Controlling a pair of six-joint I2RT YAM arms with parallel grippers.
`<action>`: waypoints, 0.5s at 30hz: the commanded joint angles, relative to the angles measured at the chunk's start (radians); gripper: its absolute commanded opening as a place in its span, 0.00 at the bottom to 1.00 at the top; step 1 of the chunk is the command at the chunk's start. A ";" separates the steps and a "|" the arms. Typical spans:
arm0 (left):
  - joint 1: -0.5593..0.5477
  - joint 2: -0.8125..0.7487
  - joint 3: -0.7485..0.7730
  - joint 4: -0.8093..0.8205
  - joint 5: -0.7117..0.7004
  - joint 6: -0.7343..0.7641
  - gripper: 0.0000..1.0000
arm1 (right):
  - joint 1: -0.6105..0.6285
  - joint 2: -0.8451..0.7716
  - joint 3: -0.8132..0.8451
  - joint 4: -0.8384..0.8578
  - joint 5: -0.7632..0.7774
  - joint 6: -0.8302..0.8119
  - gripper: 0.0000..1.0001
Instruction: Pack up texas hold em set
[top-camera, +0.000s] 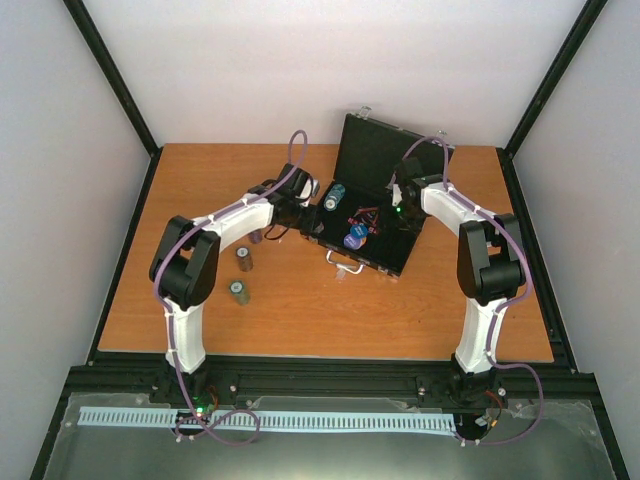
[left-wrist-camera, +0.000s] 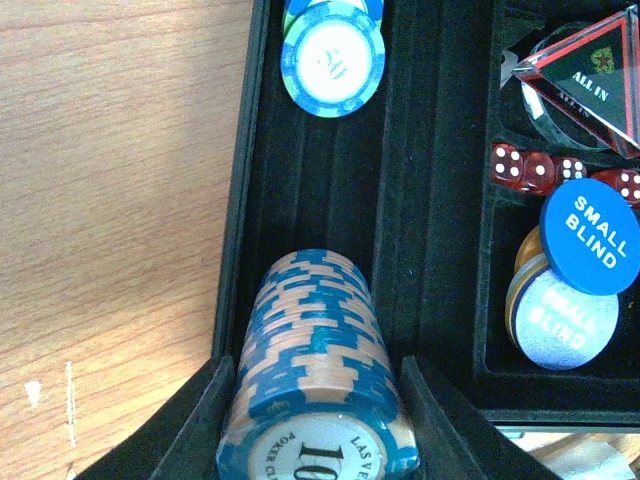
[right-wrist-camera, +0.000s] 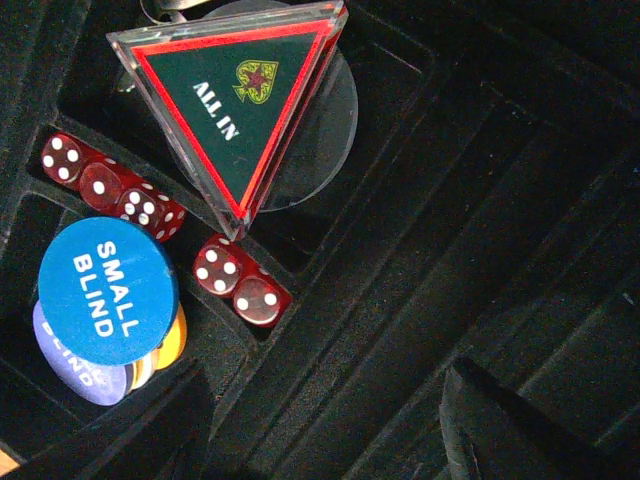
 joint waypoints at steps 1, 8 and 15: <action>-0.004 0.036 0.031 -0.093 0.037 0.060 0.10 | -0.008 -0.034 -0.007 0.010 0.012 0.003 0.64; -0.004 0.044 0.023 -0.065 0.017 0.075 0.01 | -0.008 -0.035 -0.013 0.011 0.020 0.001 0.64; -0.004 -0.018 0.010 0.098 -0.006 0.037 0.01 | -0.008 -0.024 -0.009 0.011 0.015 0.003 0.64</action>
